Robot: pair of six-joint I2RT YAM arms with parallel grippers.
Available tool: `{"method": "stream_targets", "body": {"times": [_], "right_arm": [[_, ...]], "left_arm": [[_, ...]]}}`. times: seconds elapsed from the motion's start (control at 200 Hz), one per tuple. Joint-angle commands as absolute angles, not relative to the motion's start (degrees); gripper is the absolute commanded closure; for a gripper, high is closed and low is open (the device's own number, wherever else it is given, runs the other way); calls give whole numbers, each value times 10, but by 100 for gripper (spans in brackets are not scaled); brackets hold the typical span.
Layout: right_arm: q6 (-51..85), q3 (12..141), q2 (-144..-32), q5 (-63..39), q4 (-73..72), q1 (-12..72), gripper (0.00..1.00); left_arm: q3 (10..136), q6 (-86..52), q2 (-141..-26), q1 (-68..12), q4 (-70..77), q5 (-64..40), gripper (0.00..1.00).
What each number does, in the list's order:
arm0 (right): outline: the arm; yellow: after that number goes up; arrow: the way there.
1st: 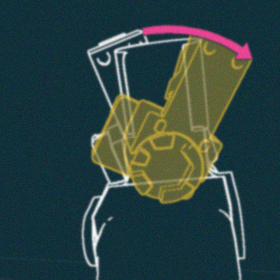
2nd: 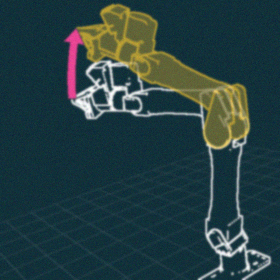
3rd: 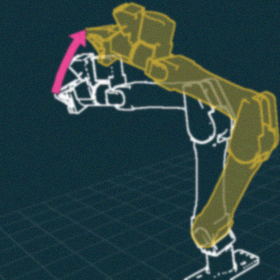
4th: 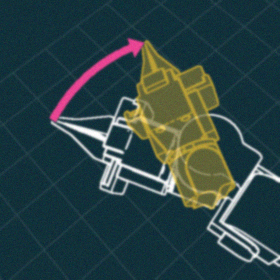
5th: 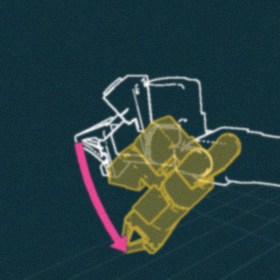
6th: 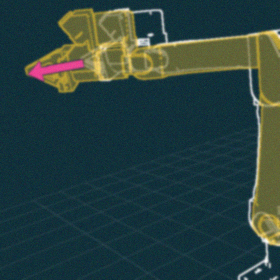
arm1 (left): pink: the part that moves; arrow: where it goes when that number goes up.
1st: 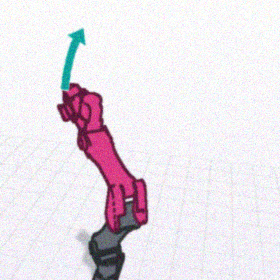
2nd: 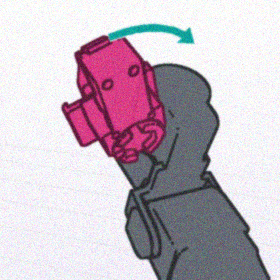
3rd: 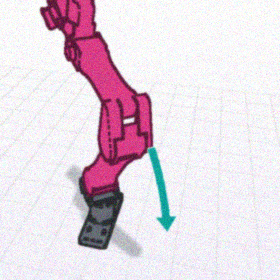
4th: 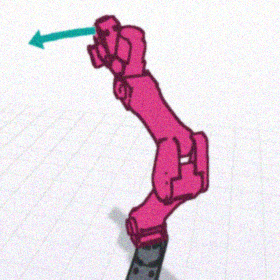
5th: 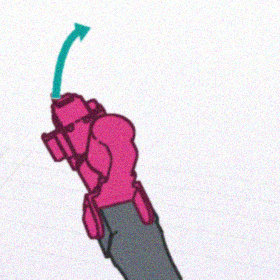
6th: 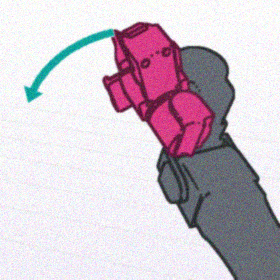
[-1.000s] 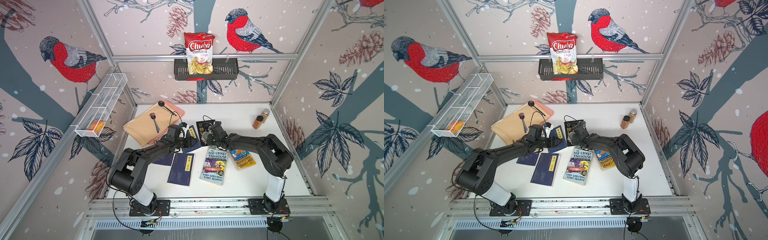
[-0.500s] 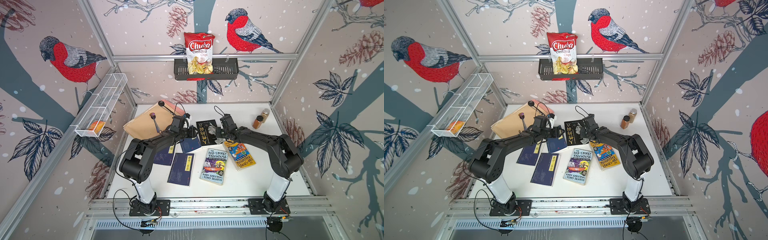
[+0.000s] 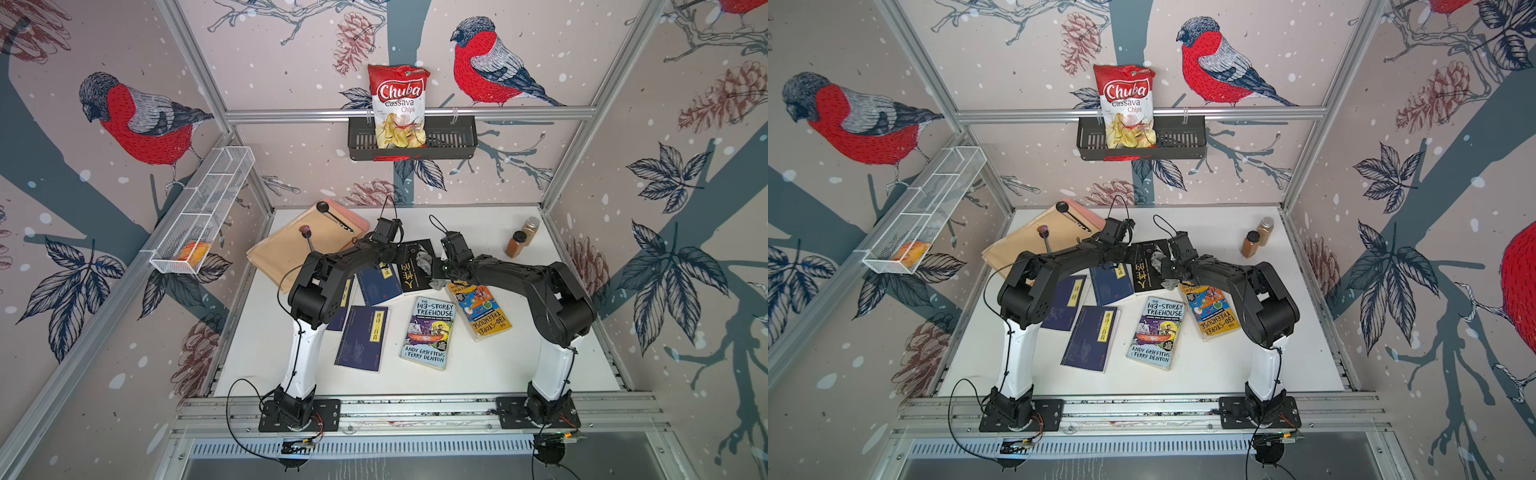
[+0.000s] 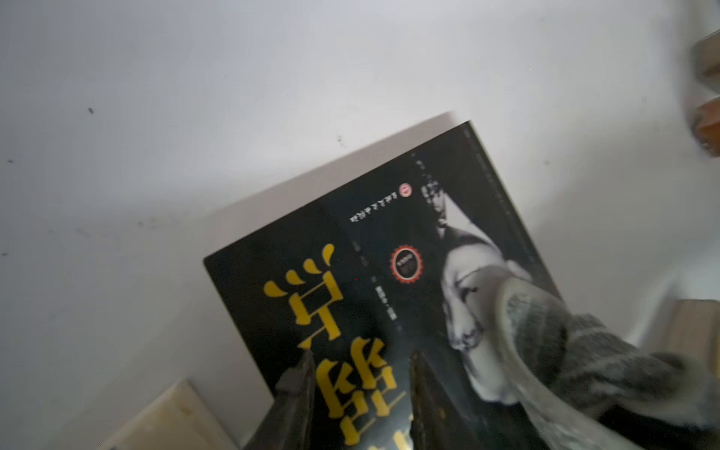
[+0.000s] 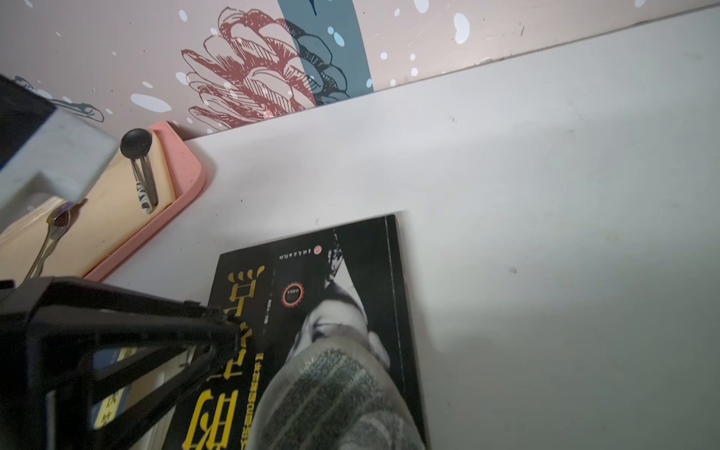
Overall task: Wipe the cover of the book
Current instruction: Wipe the dirt from the cover of the book.
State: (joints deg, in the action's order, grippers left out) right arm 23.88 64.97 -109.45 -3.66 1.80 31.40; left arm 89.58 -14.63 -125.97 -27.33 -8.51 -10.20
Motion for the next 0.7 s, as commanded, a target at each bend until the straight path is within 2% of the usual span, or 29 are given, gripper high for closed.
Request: {"method": "stream_targets", "body": {"times": [0.0, 0.3, 0.51, 0.695], "right_arm": [[237, 630, -1087, -41, 14, 318, 100], [262, 565, -1048, -33, 10, 342, 98], [267, 615, -1100, -53, -1, 310, 99], [255, 788, -1227, -78, 45, 279, 100]], "left_arm": [[905, -128, -1274, -279, -147, -35, 63], [913, -104, -1288, -285, -157, -23, 91], [920, -96, -1298, -287, -167, -19, 92], [915, -93, -1300, -287, -166, -17, 94]]}}
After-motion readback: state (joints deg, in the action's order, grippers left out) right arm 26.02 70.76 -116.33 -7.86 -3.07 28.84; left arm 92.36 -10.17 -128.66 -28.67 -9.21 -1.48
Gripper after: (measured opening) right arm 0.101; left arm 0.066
